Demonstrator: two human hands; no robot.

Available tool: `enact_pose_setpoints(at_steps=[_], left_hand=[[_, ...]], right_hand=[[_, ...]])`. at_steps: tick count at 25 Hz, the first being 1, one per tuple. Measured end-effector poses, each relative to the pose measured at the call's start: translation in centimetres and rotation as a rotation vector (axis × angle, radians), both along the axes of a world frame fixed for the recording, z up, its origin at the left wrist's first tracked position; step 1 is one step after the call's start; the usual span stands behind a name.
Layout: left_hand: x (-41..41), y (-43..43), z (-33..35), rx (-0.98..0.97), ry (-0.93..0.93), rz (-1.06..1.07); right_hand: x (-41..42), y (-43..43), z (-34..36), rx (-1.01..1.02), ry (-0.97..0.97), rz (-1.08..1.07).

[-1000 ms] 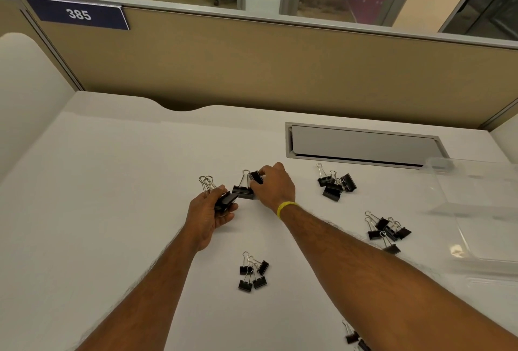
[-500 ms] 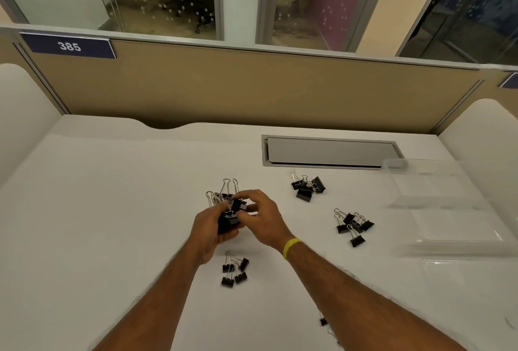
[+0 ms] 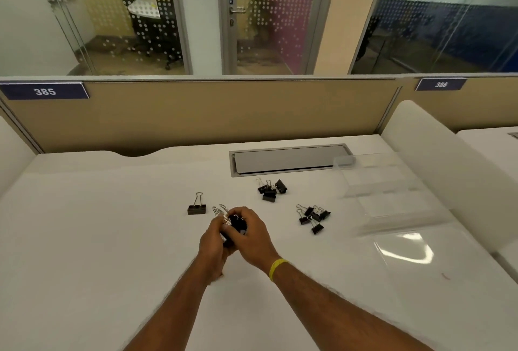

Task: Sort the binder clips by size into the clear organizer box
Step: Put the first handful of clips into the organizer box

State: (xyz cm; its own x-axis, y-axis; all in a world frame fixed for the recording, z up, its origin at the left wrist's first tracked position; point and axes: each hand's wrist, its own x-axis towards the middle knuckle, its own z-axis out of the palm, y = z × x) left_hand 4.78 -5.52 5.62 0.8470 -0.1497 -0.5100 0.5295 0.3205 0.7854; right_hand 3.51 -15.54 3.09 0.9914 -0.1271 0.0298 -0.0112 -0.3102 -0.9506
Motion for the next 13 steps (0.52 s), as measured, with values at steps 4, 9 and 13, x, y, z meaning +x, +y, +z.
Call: enact_pose_setpoints(at_steps=[4, 9, 13], left_hand=[[-2.8, -3.5, 0.2, -0.027, 0.005, -0.057], [-4.7, -9.2, 0.2, -0.064, 0.049, -0.177], [-5.9, -14.6, 0.3, -0.073, 0.059, -0.305]], right_hand=[[-3.1, -2.1, -0.2, 0.033, -0.022, -0.115], [-6.4, -7.2, -0.7, 0.048, -0.012, -0.248], [-8.8, -12.0, -0.5, 0.085, -0.007, -0.327]])
